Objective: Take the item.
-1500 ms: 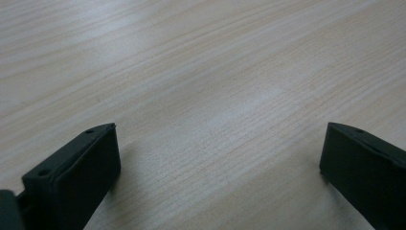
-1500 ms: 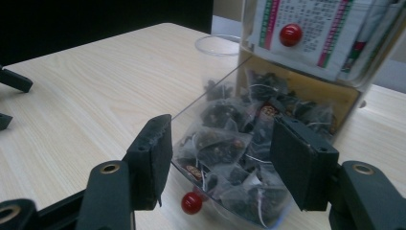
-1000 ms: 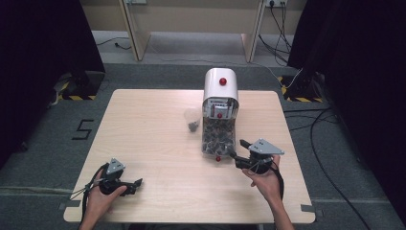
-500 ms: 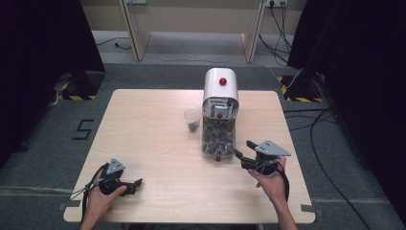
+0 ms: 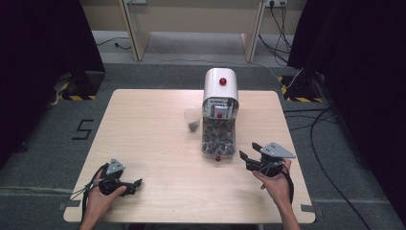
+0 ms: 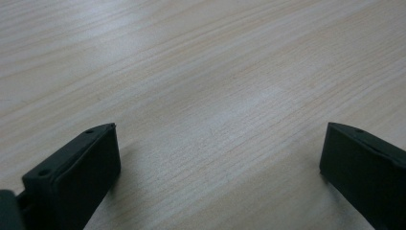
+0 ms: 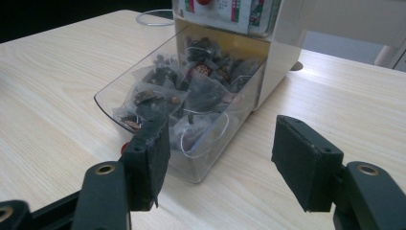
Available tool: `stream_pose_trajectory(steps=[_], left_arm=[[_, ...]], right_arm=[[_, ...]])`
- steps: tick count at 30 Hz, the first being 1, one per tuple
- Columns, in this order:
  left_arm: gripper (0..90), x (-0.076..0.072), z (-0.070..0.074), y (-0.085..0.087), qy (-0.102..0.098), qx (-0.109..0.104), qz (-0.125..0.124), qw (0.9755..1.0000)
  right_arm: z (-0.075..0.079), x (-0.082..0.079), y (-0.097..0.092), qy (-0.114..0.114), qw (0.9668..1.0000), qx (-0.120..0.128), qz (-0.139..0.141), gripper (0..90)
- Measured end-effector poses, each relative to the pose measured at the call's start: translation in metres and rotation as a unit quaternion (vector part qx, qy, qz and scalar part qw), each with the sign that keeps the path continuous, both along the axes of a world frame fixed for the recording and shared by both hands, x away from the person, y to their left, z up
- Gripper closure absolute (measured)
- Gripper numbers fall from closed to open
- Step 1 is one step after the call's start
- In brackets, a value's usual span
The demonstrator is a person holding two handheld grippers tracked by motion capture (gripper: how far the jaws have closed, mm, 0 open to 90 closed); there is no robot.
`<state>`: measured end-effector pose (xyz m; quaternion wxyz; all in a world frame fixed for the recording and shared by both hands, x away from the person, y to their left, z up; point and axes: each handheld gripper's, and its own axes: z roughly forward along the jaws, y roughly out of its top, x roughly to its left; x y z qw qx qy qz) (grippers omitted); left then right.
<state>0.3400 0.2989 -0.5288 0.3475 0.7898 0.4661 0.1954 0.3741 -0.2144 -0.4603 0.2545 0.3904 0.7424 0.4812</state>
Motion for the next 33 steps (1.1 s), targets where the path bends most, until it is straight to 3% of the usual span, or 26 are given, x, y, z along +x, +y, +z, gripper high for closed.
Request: stream_pose_trajectory(steps=[33], left_arm=[[0.0,0.0,0.0,0.0,-0.001,-0.001,0.001,1.0]], right_arm=[[-0.016,-0.013,-0.025,0.019,0.9993,-0.002,-0.031,36.7]])
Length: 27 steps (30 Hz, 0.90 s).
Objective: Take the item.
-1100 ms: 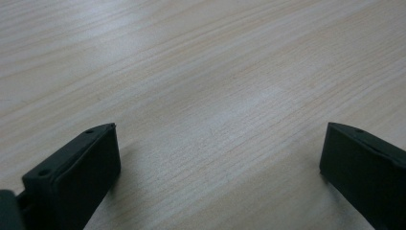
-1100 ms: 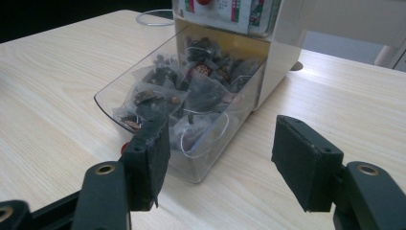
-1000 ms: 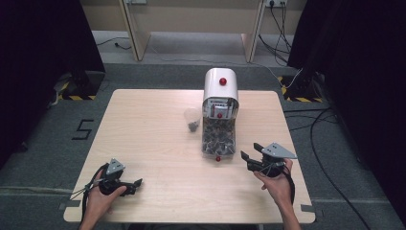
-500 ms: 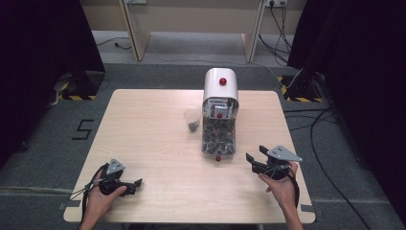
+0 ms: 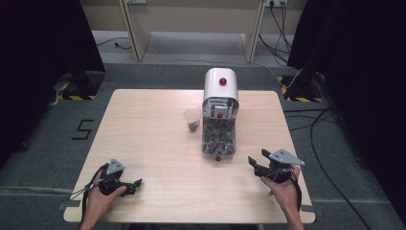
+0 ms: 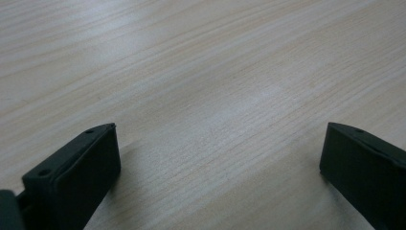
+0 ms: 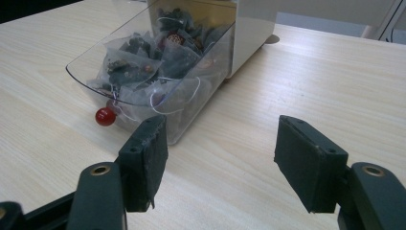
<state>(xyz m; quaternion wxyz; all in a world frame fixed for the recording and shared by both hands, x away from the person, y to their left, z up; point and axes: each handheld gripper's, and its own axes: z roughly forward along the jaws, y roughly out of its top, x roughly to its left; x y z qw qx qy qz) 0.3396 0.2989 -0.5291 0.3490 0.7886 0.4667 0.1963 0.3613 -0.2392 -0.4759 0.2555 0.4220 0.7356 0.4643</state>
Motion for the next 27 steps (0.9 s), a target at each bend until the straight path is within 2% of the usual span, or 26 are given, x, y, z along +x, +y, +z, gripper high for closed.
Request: stream_pose_trajectory(steps=[15,27], left_arm=[[0.0,0.0,0.0,0.0,0.0,0.0,0.0,1.0],[0.0,0.0,0.0,0.0,0.0,0.0,0.0,1.0]], right_arm=[[-0.011,-0.013,-0.003,0.018,0.9998,0.0,0.008,35.2],[-0.019,-0.016,-0.004,0.033,0.9994,-0.006,0.01,32.1]])
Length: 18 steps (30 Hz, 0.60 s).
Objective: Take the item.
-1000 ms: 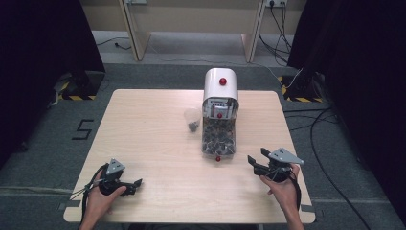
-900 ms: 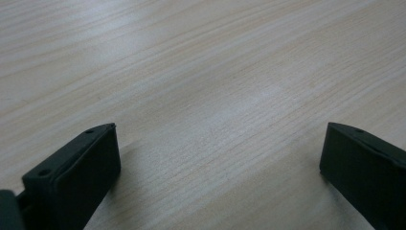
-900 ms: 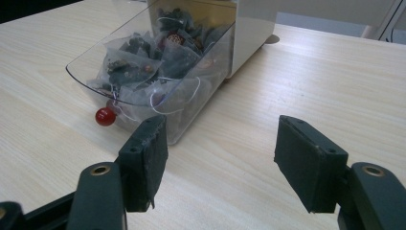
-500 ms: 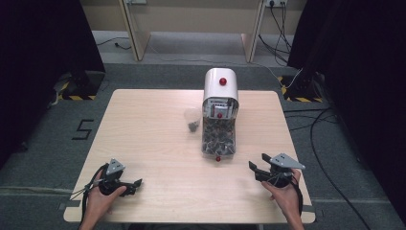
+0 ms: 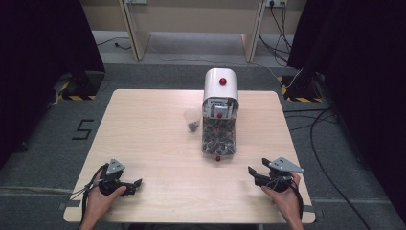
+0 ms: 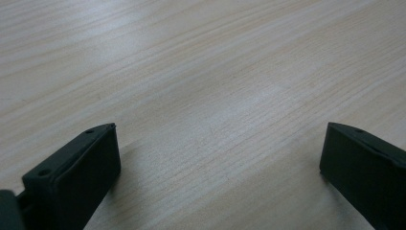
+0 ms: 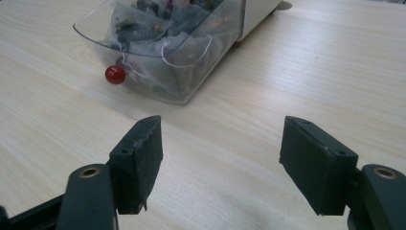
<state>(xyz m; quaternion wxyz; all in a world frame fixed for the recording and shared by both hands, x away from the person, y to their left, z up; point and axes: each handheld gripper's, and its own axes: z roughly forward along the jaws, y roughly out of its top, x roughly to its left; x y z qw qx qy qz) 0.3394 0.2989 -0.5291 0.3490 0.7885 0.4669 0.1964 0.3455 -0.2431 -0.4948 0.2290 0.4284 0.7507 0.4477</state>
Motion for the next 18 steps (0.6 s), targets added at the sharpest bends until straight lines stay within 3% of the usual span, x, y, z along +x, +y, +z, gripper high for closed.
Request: stream_pose_trajectory(steps=[18], left_arm=[[0.0,0.0,0.0,0.0,0.0,0.0,0.0,1.0]], right_arm=[[-0.0084,-0.0077,-0.0069,0.005,0.9995,-0.029,-0.013,31.4]])
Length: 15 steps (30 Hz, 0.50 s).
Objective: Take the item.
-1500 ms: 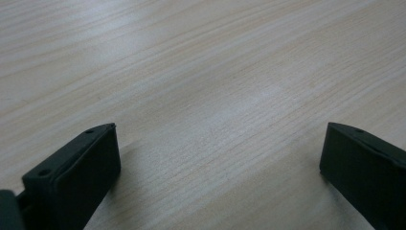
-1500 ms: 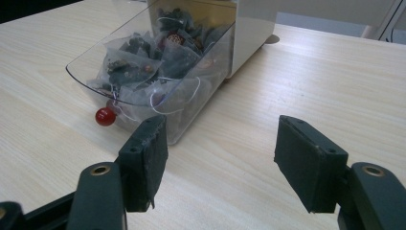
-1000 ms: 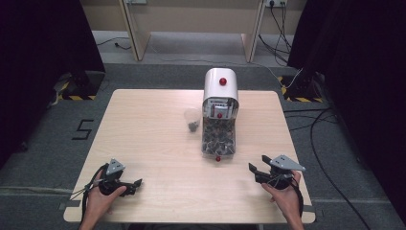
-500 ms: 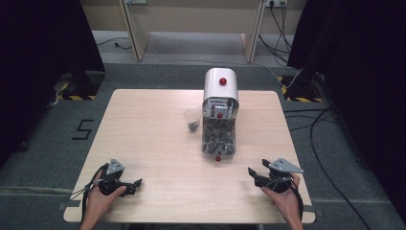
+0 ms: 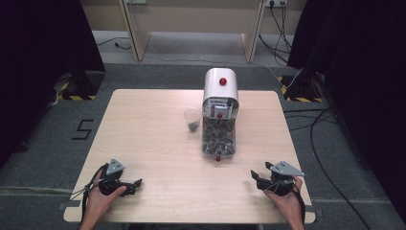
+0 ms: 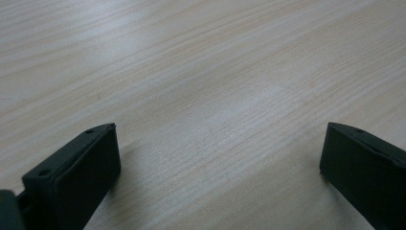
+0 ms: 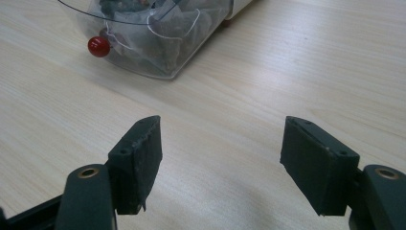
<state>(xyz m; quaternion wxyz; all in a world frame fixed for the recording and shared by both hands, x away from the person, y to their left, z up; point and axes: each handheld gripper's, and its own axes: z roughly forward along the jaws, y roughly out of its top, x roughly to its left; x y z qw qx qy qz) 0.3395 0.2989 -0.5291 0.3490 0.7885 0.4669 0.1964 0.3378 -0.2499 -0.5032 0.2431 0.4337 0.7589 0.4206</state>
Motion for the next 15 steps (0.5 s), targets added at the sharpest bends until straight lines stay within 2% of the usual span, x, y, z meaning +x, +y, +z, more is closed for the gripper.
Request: stream_pose_trajectory(steps=[15], left_arm=[[0.0,-0.0001,0.0,0.0,0.0,0.0,0.0,1.0]], right_arm=[[-0.0056,-0.0082,-0.0041,0.008,0.9999,-0.012,-0.006,29.3]])
